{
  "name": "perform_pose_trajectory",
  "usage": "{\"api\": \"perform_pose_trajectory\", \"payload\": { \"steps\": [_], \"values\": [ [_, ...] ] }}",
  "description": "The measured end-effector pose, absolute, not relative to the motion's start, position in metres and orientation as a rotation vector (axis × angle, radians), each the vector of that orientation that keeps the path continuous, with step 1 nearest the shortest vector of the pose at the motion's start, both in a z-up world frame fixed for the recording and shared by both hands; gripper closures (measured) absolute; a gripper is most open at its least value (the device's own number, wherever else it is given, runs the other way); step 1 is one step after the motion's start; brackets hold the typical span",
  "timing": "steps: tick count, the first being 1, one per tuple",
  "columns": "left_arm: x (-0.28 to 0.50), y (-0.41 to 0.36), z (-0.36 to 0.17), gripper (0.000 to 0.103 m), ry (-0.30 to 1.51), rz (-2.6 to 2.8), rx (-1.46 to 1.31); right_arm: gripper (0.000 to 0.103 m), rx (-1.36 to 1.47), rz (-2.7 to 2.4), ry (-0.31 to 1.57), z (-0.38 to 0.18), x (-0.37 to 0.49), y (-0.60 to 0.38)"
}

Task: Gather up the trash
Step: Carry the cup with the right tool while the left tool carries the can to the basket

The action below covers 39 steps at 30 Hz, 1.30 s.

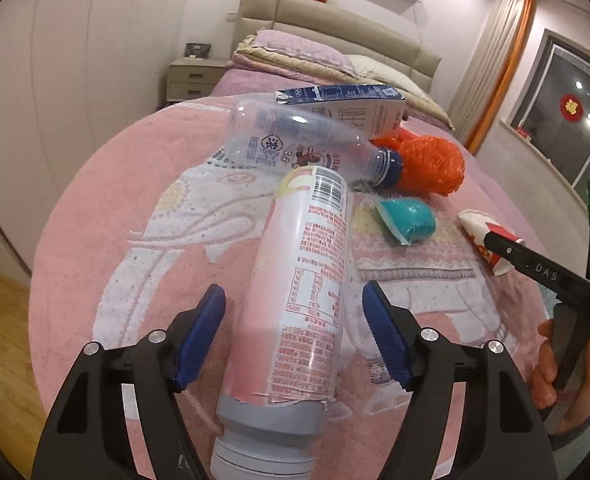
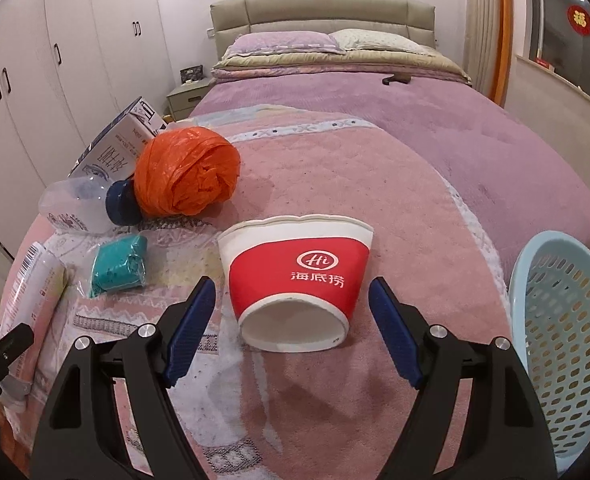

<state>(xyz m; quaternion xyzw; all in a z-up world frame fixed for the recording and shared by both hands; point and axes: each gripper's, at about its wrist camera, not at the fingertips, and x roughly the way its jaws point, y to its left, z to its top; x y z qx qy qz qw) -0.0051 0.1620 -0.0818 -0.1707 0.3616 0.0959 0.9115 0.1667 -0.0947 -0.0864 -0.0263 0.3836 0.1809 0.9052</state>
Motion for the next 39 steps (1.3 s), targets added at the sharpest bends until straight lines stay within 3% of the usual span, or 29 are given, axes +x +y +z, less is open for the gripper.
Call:
{"api": "perform_pose_trajectory", "payload": {
  "steps": [3,4,5,21,30,39],
  "values": [
    [-0.002,0.159,-0.081,0.04,0.74,0.202,-0.348,0.03,-0.049,0.372,0.805,-0.088,0.168,-0.097],
    [0.002,0.156,-0.083,0.051,0.755,0.212,-0.334,0.039,-0.047,0.373,0.811,-0.088,0.169,-0.097],
    [0.007,0.153,-0.085,0.053,0.768,0.22,-0.317,0.039,-0.045,0.379,0.815,-0.088,0.17,-0.097],
    [0.025,0.093,-0.028,0.056,0.648,0.016,-0.311,0.039,0.098,0.303,0.672,-0.034,0.139,-0.188],
    [0.07,0.002,0.001,0.057,0.614,-0.21,-0.239,0.039,0.193,0.125,0.614,-0.019,0.13,-0.29],
    [0.124,-0.109,0.004,0.057,0.645,-0.438,-0.156,0.039,0.265,-0.008,0.647,-0.04,0.134,-0.363]
  ]
}}
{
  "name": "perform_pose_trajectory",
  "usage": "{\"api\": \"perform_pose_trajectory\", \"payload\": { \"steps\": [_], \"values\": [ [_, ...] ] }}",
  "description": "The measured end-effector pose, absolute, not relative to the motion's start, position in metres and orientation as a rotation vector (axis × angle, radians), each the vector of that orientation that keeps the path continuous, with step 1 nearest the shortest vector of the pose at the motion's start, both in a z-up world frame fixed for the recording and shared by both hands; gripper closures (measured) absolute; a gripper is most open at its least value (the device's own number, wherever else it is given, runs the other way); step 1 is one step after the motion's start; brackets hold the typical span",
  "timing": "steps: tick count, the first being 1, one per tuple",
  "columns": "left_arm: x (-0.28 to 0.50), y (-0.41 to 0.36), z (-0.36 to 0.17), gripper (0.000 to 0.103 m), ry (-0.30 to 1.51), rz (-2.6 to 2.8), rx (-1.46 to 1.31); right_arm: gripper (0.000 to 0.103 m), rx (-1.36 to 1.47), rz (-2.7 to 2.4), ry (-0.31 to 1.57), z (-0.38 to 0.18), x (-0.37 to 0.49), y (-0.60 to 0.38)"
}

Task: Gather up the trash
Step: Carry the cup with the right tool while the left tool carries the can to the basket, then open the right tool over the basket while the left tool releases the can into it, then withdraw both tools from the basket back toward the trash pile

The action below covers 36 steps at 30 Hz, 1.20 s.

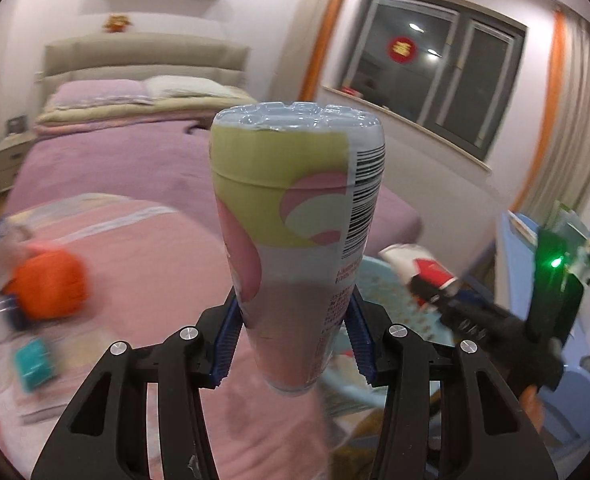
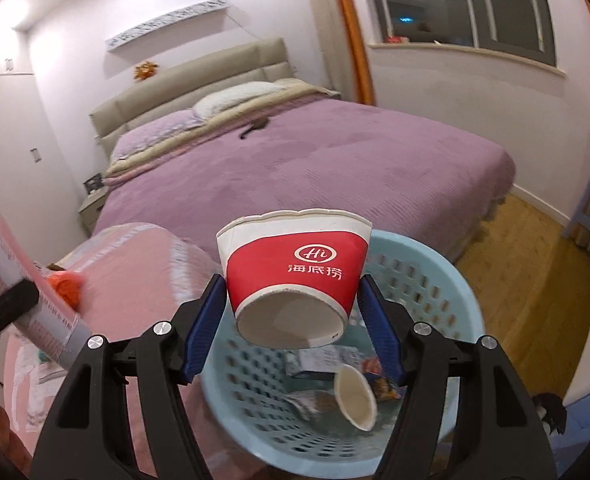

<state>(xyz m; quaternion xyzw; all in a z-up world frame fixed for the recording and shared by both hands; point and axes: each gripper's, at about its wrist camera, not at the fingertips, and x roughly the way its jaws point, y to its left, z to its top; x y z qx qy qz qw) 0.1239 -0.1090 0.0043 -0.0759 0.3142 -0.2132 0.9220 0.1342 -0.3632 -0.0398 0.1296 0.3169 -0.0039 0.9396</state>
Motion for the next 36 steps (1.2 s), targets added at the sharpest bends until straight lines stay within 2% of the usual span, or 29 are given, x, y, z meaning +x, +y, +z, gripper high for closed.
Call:
{"api": "perform_pose_trajectory", "payload": {
  "steps": [7,12,13,14,16,26,36],
  "values": [
    [0.164,-0.178,-0.028,0.057,0.74,-0.558,-0.147,0.039,0.3,-0.058,0.761,-0.075,0.147,-0.387],
    [0.181,-0.199,-0.053,0.056,0.789,-0.564,-0.154,0.038,0.327,-0.071,0.808,-0.088,0.152,-0.393],
    [0.184,-0.198,-0.057,0.05,0.8,-0.557,-0.167,0.036,0.337,-0.069,0.819,-0.09,0.153,-0.395],
    [0.184,-0.196,-0.06,0.042,0.802,-0.555,-0.182,0.034,0.346,-0.067,0.826,-0.091,0.154,-0.396],
    [0.179,-0.187,-0.059,0.036,0.784,-0.554,-0.193,0.034,0.364,-0.061,0.832,-0.092,0.153,-0.396],
    [0.151,-0.135,-0.035,0.035,0.696,-0.507,-0.233,0.034,0.317,-0.011,0.793,-0.071,0.15,-0.365],
    [0.111,-0.066,-0.013,0.035,0.603,-0.447,-0.291,0.034,0.203,0.106,0.673,-0.032,0.134,-0.296]
  ]
}}
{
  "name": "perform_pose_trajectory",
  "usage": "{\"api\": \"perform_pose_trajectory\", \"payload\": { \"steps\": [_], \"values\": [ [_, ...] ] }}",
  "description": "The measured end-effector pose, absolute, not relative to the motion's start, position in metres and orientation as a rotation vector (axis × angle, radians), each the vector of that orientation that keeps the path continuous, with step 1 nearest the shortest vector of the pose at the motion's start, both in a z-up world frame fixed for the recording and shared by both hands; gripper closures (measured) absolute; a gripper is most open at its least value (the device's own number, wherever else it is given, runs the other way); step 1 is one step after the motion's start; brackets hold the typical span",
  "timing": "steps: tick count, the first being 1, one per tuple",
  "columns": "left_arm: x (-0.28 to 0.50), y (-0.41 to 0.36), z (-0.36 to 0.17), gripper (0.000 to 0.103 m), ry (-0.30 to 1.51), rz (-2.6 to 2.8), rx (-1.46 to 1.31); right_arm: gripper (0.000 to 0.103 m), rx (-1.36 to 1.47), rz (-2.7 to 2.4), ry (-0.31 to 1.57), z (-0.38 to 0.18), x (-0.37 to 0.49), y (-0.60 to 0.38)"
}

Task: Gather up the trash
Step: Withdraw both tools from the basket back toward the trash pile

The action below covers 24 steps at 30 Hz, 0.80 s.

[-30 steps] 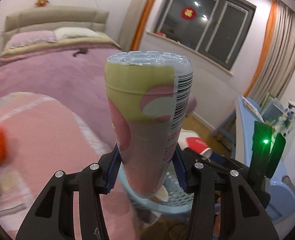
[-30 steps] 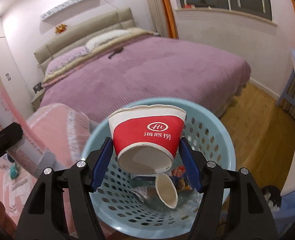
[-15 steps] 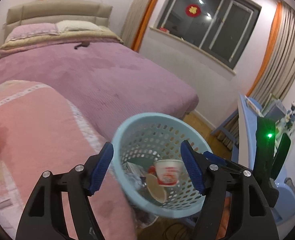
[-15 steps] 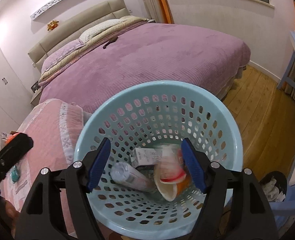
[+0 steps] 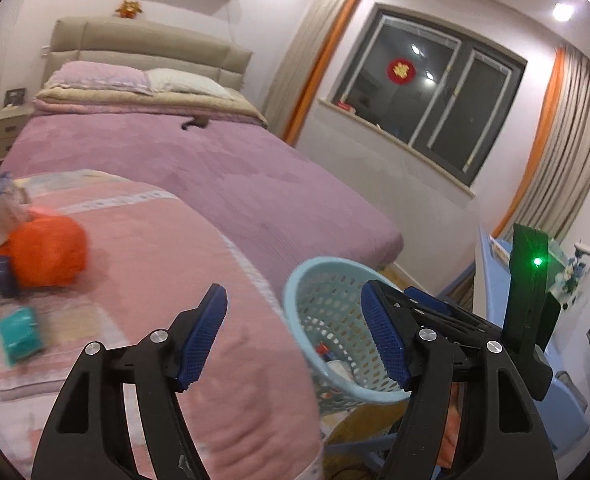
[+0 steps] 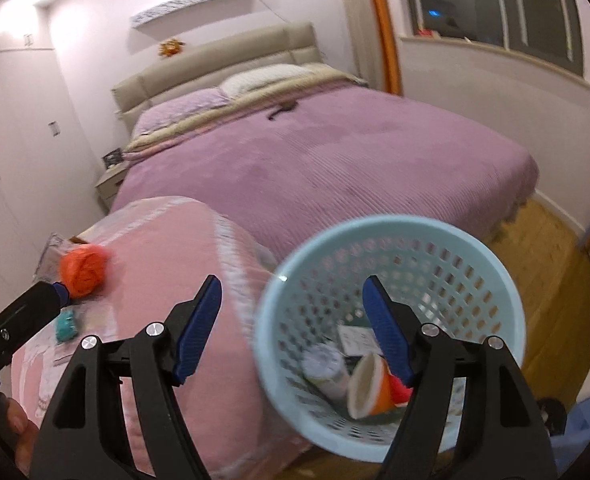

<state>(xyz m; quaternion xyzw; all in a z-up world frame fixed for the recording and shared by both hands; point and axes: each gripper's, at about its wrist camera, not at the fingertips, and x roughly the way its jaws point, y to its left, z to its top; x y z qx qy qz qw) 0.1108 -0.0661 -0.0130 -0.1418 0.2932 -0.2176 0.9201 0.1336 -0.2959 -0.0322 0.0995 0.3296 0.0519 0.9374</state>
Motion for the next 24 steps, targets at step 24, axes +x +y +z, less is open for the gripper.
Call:
{"api": "perform_pose_trajectory", "payload": {
  "steps": [24],
  "values": [
    [0.094,0.203,-0.015,0.035,0.583,0.094,-0.431,0.034,-0.039,0.524,0.72,-0.029,0.199,-0.054]
  ]
}}
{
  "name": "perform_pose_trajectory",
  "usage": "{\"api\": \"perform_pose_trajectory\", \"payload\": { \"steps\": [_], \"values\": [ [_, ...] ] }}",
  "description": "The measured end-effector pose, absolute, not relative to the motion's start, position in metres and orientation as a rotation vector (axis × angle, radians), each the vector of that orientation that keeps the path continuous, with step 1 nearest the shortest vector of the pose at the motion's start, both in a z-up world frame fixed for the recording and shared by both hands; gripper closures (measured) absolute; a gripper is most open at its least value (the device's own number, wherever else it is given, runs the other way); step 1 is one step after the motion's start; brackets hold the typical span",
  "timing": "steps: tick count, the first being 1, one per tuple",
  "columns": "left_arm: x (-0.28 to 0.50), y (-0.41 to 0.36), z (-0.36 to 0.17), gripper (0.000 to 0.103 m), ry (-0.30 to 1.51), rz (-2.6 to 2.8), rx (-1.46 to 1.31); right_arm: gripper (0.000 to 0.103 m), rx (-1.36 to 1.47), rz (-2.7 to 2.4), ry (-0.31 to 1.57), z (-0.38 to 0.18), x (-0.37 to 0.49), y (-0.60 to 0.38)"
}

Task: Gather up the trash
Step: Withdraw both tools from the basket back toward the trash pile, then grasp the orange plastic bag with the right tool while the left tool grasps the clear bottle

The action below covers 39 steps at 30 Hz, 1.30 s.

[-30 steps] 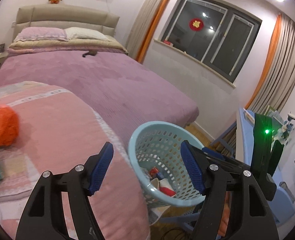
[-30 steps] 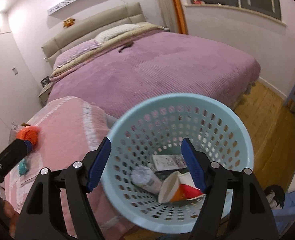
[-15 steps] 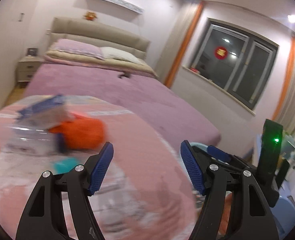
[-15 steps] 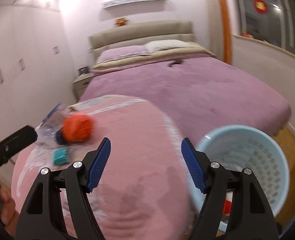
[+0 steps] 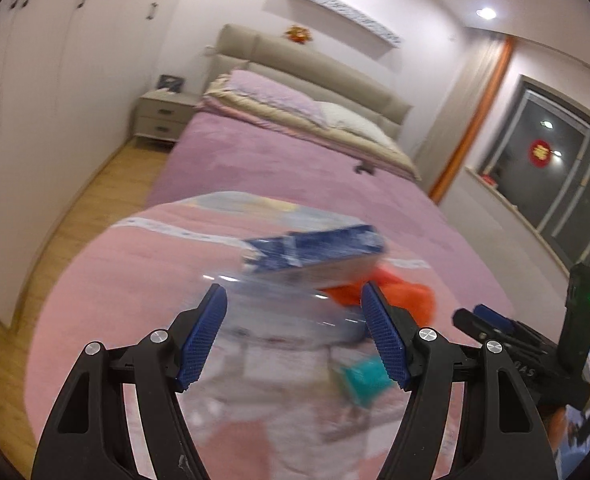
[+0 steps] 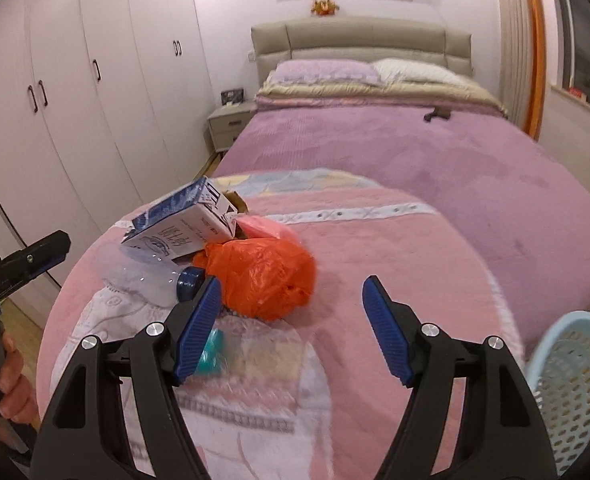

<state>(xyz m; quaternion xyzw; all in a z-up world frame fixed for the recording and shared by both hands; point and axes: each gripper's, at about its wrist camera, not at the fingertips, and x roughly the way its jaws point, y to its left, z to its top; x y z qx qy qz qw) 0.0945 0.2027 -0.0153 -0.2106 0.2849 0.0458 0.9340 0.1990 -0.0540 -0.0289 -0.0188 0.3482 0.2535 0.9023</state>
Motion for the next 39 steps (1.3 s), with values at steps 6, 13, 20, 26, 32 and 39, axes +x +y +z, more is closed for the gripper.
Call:
{"api": "perform_pose_trajectory", "payload": {
  "steps": [6,13,20,26,32,39],
  "values": [
    [0.111,0.237,-0.033,0.035,0.644,0.121,-0.471,0.032,-0.055,0.534,0.774,-0.047,0.222,-0.03],
    [0.123,0.239,-0.057,0.036,0.704,0.053,-0.541,0.045,-0.059,0.569,0.815,-0.062,0.231,-0.013],
    [0.1,0.219,-0.056,0.036,0.706,-0.004,-0.504,0.07,-0.084,0.57,0.805,-0.059,0.216,-0.021],
    [0.064,0.19,-0.057,0.04,0.717,-0.072,-0.483,0.072,-0.056,0.532,0.773,-0.047,0.187,-0.047],
    [0.031,0.15,-0.06,0.041,0.741,-0.17,-0.439,0.072,-0.051,0.448,0.72,-0.027,0.166,-0.075],
    [0.021,0.109,-0.066,0.041,0.794,-0.307,-0.392,0.072,-0.057,0.394,0.726,-0.032,0.145,-0.103]
  ]
}}
